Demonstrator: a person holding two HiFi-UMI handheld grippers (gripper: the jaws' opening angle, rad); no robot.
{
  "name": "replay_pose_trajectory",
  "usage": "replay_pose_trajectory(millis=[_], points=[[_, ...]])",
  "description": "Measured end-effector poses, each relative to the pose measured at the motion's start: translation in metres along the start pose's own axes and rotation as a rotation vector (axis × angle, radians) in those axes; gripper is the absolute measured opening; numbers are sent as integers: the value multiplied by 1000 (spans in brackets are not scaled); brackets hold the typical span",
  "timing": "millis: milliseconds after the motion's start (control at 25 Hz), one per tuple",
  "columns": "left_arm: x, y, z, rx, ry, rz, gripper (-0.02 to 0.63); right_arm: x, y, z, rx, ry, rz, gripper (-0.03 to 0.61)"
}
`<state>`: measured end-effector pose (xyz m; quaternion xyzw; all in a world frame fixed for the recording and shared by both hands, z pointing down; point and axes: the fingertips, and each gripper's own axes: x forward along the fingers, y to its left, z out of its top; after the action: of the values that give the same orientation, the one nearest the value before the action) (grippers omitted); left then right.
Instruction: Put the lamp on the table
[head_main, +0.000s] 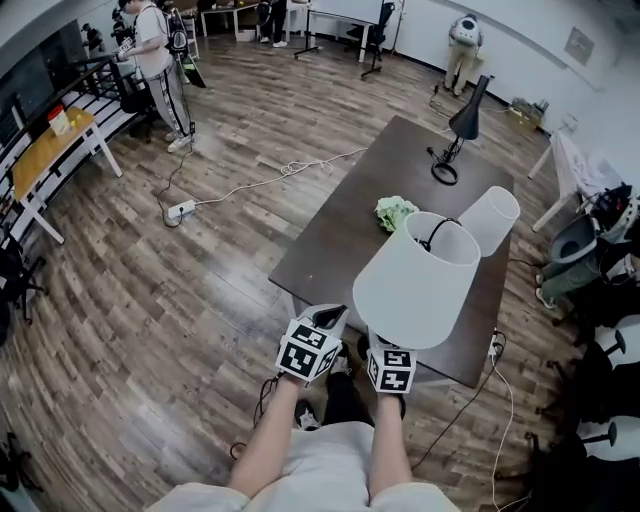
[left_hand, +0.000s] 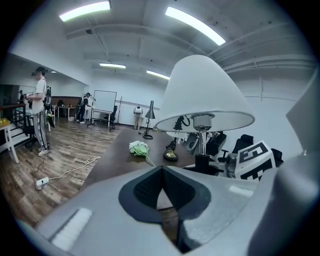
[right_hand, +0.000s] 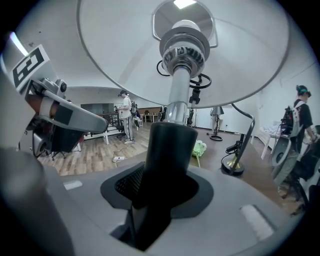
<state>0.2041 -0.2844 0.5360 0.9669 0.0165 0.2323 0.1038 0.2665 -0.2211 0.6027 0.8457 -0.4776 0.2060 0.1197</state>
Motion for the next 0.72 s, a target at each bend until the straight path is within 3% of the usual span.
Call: replay_pose_trajectory(millis=[320, 720], points=[[14, 34, 2, -16, 20, 27, 1, 35, -3, -7, 10, 22, 3, 175], [57, 96, 13, -64, 61, 77, 1, 122, -17, 19, 30, 20, 55, 175]])
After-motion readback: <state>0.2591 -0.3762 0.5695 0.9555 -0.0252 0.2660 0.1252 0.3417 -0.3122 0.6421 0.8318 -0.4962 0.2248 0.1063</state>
